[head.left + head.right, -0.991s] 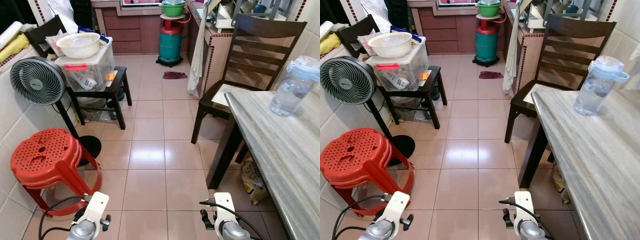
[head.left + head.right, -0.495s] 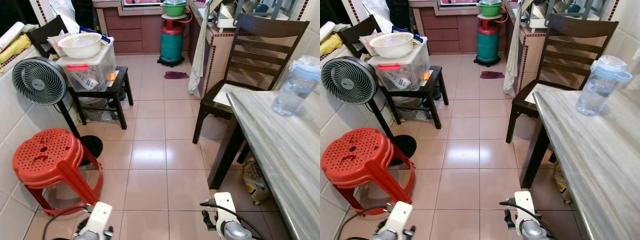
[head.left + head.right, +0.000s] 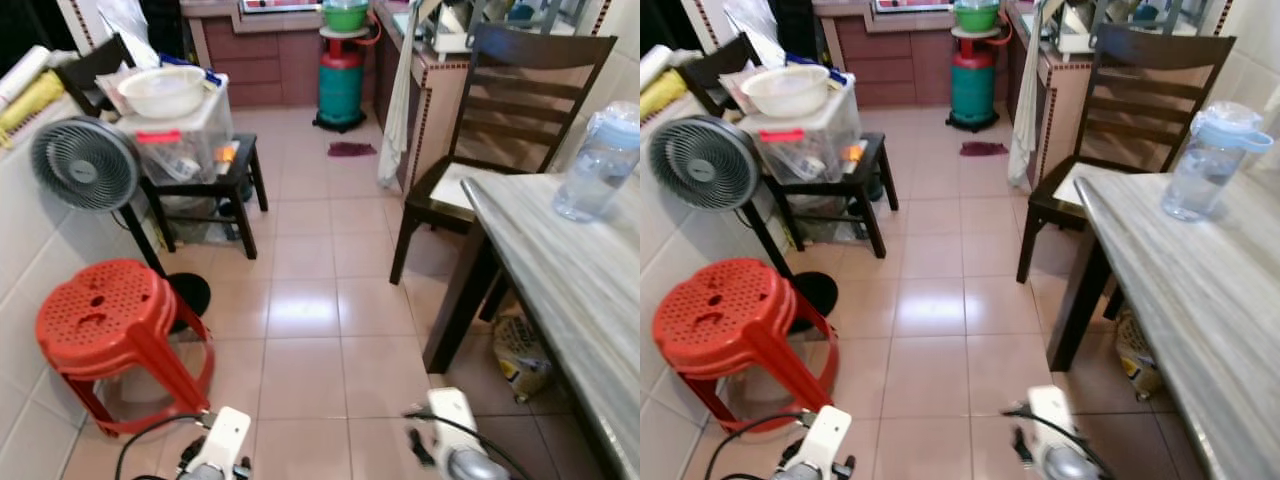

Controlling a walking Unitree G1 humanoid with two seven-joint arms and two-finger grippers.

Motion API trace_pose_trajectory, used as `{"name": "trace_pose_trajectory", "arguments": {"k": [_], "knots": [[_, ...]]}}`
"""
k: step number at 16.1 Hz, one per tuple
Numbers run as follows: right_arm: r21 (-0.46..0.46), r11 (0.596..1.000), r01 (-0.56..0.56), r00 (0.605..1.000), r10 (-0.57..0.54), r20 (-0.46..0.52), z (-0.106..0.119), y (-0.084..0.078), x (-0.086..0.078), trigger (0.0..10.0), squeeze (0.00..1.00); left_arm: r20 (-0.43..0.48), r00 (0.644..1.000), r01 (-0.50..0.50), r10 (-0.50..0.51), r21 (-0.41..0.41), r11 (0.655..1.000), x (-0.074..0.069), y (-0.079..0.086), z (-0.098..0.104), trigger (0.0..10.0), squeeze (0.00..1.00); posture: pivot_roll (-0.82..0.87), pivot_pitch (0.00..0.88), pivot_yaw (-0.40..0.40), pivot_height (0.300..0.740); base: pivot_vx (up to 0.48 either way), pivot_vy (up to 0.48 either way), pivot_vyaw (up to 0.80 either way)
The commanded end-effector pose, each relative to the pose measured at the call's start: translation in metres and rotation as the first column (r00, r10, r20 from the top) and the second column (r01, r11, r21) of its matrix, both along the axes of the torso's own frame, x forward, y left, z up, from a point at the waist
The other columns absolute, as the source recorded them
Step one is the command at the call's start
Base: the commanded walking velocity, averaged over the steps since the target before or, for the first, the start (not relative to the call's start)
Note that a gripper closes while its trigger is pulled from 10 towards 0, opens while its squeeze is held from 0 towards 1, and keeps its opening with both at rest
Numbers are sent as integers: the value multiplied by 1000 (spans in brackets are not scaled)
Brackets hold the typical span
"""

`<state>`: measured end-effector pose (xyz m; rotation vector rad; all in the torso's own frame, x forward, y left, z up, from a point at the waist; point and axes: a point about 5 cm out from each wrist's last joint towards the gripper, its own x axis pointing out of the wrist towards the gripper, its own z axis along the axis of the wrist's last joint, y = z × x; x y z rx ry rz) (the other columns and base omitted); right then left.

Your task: Setting the table

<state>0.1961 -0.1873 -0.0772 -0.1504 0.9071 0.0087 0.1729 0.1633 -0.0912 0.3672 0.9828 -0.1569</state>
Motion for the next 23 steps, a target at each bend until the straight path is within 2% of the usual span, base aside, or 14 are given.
{"name": "trace_pose_trajectory", "arguments": {"k": [1, 6, 12, 20, 23], "knots": [[23, 1000, -4, 1000, 3, 4, 0, 7, 1, 10000, 0, 7, 1000, 6, -6, 22, 1000, 4, 8, 2, 10000, 0, -212, 0, 54, 740, 0, 341, 0], [21, 1000, -2, 1000, 2, -5, -2, 5, -3, 10000, 0, 7, 1000, 7, -7, 22, 1000, 5, 11, 3, 10000, 0, -212, 0, 55, 740, 0, 343, 0], [32, 999, -24, 1000, 24, 0, -2, 10, -2, 10000, 0, 4, 1000, 4, -4, 32, 999, 5, 15, 3, 10000, 0, -203, 0, 56, 740, 0, 436, 0], [38, 999, -38, 999, 37, 11, -1, 13, 0, 10000, 0, 4, 1000, 11, -11, 39, 999, 5, 16, 4, 10000, 0, -201, 0, 56, 740, 0, 480, 737], [39, 999, -35, 999, 35, 17, 0, 14, 1, 10000, 0, 14, 1000, 14, -15, 52, 999, 7, 19, 5, 10000, 0, -205, 0, 59, 740, 0, 0, 0]]}}
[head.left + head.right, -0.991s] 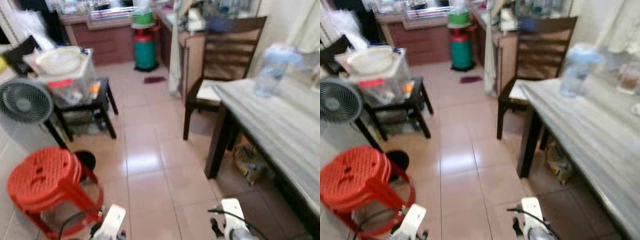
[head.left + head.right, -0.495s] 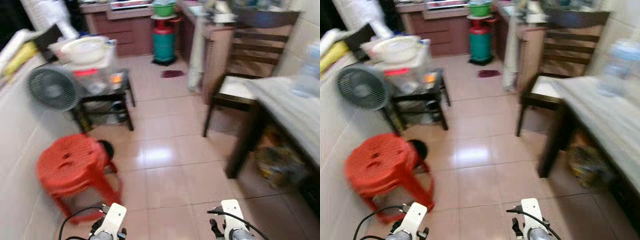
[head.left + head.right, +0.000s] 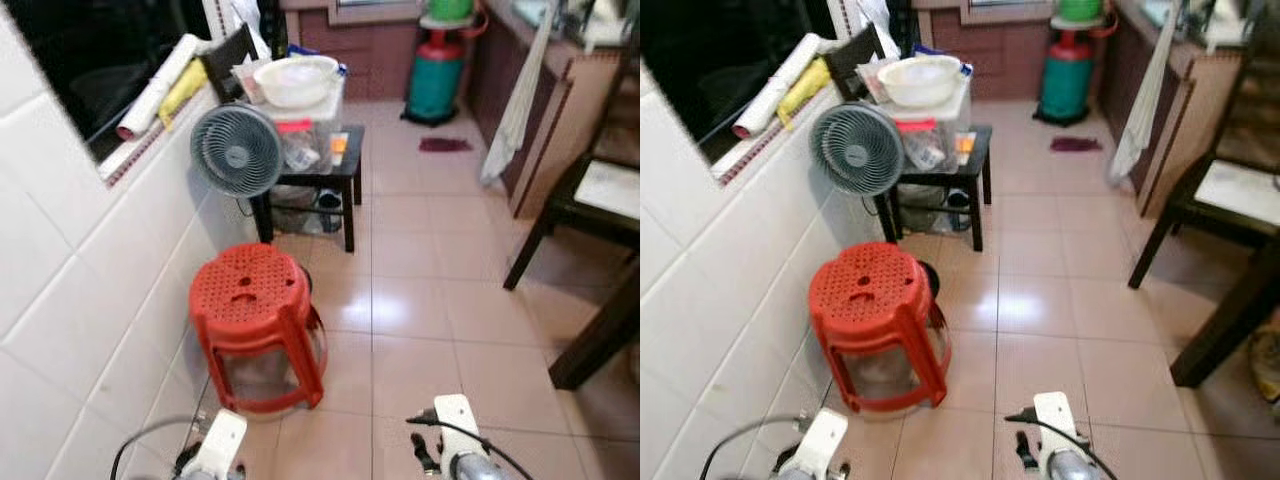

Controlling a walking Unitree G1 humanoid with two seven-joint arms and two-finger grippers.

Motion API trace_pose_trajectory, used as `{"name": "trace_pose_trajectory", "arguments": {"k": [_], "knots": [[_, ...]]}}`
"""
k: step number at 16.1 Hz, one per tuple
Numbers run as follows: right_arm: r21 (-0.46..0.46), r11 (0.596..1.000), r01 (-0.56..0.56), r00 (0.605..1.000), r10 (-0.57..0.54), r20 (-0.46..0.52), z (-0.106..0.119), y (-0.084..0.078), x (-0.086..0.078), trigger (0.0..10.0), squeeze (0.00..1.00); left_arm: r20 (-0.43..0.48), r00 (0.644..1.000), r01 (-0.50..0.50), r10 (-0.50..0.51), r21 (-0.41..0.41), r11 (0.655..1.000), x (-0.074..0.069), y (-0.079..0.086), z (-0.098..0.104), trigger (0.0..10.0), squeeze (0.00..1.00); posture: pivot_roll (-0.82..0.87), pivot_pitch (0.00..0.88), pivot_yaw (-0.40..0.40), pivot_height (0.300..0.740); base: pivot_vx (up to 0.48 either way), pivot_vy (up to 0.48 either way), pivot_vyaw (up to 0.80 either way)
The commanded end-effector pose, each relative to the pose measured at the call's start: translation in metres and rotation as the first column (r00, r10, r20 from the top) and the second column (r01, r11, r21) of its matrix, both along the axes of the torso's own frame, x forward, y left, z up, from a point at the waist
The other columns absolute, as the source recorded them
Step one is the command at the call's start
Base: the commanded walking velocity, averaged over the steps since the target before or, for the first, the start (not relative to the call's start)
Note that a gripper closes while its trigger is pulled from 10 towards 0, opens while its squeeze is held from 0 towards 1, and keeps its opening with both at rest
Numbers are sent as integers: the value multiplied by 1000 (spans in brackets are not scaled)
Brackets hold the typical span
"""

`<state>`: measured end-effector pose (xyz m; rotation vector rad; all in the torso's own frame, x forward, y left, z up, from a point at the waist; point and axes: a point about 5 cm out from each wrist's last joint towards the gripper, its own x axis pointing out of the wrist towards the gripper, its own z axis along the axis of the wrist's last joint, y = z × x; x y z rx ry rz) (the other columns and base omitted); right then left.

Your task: Setting the table

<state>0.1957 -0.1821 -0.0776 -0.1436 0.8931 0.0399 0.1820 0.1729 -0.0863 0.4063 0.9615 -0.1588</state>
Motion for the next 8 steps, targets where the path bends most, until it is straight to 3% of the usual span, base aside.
{"name": "trace_pose_trajectory", "arguments": {"k": [1, 5, 7, 8], "knots": [[20, 1000, -9, 1000, 8, 5, 0, 8, 2, 10000, 0, -6, 1000, -9, 10, 24, 1000, -2, 10, 0, 10000, 0, -204, 0, 58, 740, 0, 0, 0], [18, 1000, -14, 1000, 14, 19, 3, 10, 6, 10000, 0, -10, 999, -37, 37, 22, 999, -3, 12, 0, 10000, 0, -206, 0, 57, 740, 0, 0, 0], [21, 1000, -5, 1000, 5, 22, 3, 9, 7, 10000, 0, -18, 994, -108, 107, -14, 994, -6, 13, -2, 10000, 0, -207, 0, 56, 740, 0, 0, 0], [20, 1000, -7, 1000, 6, 22, 3, 9, 7, 10000, 0, -21, 980, -200, 199, -55, 978, -7, 16, -2, 10000, 0, -209, 0, 56, 740, 0, 0, 0]]}}
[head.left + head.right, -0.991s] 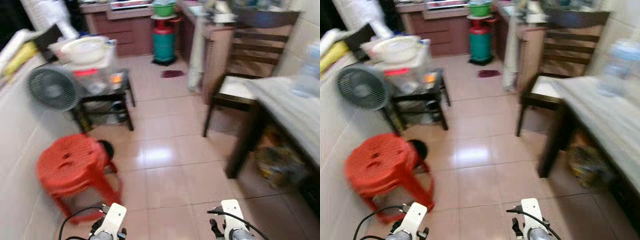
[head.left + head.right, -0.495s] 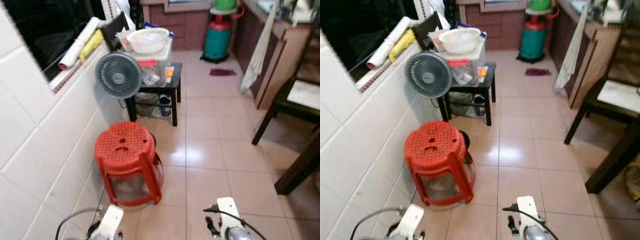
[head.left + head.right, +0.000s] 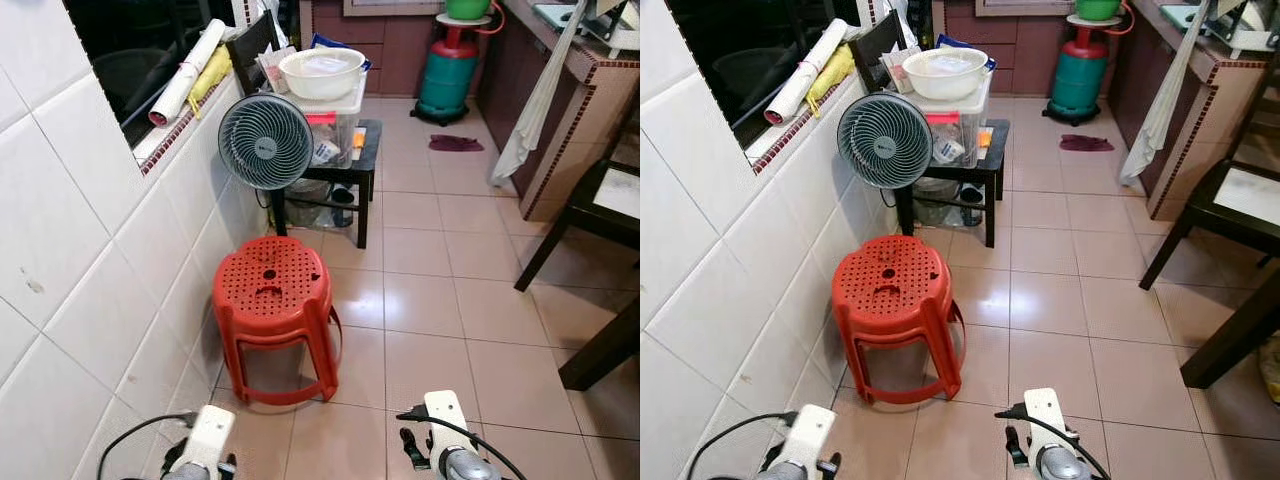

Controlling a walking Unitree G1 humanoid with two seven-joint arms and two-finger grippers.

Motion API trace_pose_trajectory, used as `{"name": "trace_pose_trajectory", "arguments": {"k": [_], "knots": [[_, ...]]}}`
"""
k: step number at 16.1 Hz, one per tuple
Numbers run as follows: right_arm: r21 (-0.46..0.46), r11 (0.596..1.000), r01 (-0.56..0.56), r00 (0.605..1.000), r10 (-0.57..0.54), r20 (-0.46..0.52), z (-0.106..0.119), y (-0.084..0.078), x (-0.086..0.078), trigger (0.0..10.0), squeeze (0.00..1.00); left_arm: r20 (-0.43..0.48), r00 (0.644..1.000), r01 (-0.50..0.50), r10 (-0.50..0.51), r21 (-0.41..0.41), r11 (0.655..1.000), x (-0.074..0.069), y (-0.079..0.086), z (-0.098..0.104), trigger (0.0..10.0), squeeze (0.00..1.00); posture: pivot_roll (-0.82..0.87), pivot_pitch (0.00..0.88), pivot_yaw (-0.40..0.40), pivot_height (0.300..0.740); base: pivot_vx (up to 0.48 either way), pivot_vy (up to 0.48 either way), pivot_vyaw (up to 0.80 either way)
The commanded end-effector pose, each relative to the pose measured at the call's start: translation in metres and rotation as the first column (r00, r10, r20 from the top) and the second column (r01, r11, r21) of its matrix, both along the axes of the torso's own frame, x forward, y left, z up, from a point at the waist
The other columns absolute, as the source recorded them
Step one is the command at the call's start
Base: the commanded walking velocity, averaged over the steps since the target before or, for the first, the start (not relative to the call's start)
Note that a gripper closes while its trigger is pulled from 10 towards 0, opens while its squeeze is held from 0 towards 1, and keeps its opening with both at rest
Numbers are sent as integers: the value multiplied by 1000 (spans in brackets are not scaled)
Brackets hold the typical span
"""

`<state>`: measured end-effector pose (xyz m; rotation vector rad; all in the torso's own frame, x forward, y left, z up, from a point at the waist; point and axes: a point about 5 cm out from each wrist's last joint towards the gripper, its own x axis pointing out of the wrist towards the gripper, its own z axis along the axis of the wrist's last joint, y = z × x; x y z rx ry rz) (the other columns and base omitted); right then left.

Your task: Setting the table

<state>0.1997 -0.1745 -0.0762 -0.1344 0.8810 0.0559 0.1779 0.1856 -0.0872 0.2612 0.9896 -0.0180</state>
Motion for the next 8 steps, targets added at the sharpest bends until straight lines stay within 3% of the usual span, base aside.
{"name": "trace_pose_trajectory", "arguments": {"k": [1, 2, 4, 7, 8], "knots": [[4, 1000, 4, 1000, -4, 11, 2, 1, 3, 10000, 0, -2, 998, -63, 63, -22, 998, -1, 5, 0, 10000, 0, -209, 0, 54, 740, 0, 0, 0], [2, 1000, -1, 1000, 1, 11, 2, 1, 3, 10000, 0, 24, 985, -169, 171, -63, 984, 2, 25, 5, 10000, 0, -207, 0, 53, 740, 0, 0, 0], [3, 1000, -2, 1000, 2, 8, 1, 0, 2, 10000, 0, 51, 965, -249, 257, -128, 960, 8, 32, 9, 10000, 0, -204, 0, 51, 740, 0, 0, 0], [41, 997, 71, 997, -72, 25, 4, -2, 7, 10000, 0, 76, 968, -222, 237, -170, 960, 26, 25, 17, 10000, 0, -202, 0, 48, 740, 0, 0, 0], [60, 994, 89, 995, -92, 49, 9, -2, 15, 10000, 0, 78, 974, -195, 211, -174, 965, 29, 21, 18, 10000, 0, -202, 0, 48, 740, 0, 0, 0]]}}
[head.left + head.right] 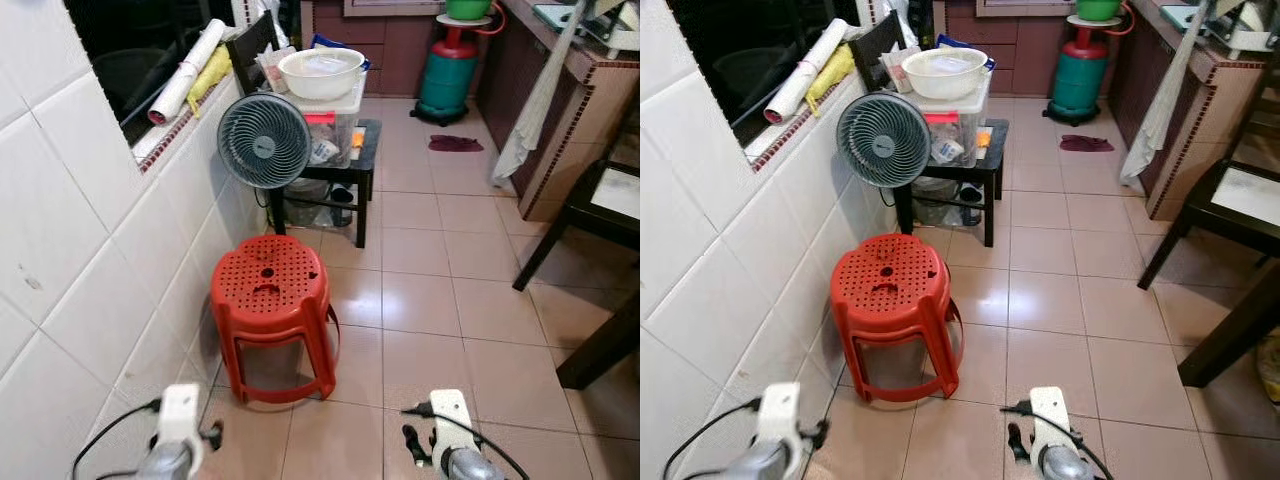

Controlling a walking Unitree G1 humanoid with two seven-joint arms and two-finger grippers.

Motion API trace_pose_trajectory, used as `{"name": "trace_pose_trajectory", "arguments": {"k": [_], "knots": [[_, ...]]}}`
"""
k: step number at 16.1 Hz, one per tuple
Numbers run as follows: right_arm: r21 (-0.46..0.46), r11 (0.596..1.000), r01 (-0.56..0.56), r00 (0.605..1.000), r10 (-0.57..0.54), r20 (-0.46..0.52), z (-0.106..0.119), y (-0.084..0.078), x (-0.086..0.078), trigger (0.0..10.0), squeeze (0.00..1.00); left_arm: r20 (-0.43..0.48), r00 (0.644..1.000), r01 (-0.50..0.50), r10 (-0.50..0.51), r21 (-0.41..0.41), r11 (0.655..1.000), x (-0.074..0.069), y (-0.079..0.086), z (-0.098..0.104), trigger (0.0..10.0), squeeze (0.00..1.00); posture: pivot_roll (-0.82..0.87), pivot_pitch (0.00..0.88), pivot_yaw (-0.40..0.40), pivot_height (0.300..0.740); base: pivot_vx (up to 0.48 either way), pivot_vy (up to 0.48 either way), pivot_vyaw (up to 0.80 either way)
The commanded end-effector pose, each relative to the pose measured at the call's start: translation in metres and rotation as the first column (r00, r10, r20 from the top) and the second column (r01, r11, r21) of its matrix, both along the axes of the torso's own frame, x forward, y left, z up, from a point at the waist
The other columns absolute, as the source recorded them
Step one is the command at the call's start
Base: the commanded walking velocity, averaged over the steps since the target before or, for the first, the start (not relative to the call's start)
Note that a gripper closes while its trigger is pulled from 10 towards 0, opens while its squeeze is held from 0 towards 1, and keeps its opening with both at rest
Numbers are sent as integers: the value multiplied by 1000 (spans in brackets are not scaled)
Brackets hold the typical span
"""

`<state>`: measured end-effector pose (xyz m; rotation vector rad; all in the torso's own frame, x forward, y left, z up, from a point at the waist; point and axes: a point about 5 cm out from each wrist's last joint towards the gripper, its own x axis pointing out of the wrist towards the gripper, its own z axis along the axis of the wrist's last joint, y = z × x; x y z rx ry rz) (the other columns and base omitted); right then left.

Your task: Setting the table

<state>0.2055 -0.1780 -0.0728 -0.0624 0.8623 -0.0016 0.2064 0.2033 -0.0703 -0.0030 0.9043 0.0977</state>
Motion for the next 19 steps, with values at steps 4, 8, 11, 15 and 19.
{"name": "trace_pose_trajectory", "arguments": {"k": [4, 8, 11, 15, 19], "knots": [[16, 1000, -27, 997, 26, 73, 15, 12, 26, 10000, 0, -3, 1000, -9, 9, -20, 1000, 5, -3, 2, 10000, 0, -221, 0, 62, 740, 0, 0, 0], [6, 999, -33, 997, 33, 69, 13, 10, 23, 10000, 0, -39, 999, -2, 1, -11, 1000, -5, -2, -4, 10000, 0, -233, 0, 60, 740, 0, 0, 97], [-4, 999, -39, 997, 39, 60, 12, 6, 21, 10000, 0, -51, 999, 1, 0, 8, 1000, -9, -1, -5, 10000, 0, -222, 0, 37, 740, 0, 0, -173], [-14, 995, -98, 994, 99, 52, 13, 8, 23, 10000, 0, -31, 998, -46, 46, -7, 999, -10, -2, -6, 10000, 0, -171, 0, -10, 740, 0, 0, 0], [-10, 989, -150, 987, 150, 58, 17, 17, 30, 10000, 0, -44, 995, -91, 91, 0, 996, -18, 3, -9, 10000, 0, -143, 0, -34, 740, 0, 0, 0]]}}
